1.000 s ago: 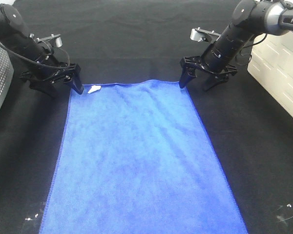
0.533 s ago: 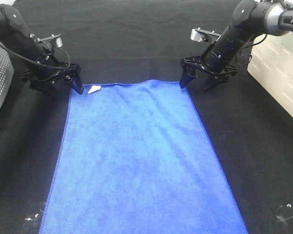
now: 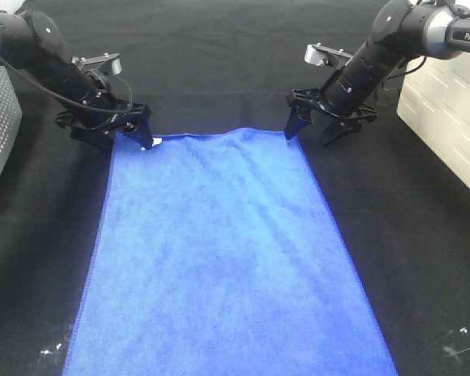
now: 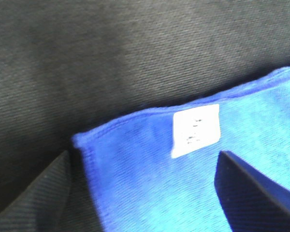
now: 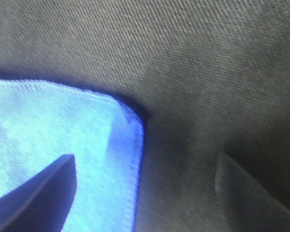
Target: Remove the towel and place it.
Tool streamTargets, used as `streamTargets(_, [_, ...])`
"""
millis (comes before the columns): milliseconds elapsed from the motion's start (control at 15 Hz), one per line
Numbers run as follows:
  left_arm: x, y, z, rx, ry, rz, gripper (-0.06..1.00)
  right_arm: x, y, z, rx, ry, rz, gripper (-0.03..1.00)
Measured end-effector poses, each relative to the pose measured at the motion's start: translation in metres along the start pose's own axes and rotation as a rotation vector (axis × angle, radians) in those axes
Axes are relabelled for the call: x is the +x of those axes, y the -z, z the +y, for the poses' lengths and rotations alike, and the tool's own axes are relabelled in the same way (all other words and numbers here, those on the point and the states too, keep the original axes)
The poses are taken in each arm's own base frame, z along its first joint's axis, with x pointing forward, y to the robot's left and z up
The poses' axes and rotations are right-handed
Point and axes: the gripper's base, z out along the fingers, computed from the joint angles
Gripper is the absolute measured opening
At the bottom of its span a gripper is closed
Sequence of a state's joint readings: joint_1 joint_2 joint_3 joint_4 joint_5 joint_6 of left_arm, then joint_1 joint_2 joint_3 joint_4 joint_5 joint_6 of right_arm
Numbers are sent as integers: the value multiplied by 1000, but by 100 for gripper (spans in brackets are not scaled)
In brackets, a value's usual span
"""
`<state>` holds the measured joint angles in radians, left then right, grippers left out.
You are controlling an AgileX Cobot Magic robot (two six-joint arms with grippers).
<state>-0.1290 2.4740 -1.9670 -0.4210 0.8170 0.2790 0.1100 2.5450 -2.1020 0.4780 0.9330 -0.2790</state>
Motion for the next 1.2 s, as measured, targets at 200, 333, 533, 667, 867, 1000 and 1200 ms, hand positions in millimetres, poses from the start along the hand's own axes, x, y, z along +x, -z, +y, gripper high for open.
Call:
streamTargets(200, [0, -7, -22, 18, -32, -7, 76, 1, -10, 21, -9, 39, -7, 77])
streamTargets(333, [1, -10, -34, 31, -48, -7, 76, 2, -16, 32, -16, 56, -4, 77])
streamTargets(533, [2, -14, -46, 40, -66, -11, 75, 4, -21, 43, -23, 77, -1, 76])
streamTargets(667, [2, -14, -47, 40, -68, -11, 75, 4, -22, 43, -22, 77, -2, 70])
streamTargets(867, [2, -14, -47, 39, -69, -11, 75, 4, -23, 42, -20, 76, -5, 54])
streamTargets(1000, [3, -15, -46, 36, -71, -9, 71, 4, -24, 43, -23, 76, -3, 40])
streamTargets(1200, [4, -17, -45, 32, -74, -3, 50, 6, -28, 42, -22, 73, 5, 14])
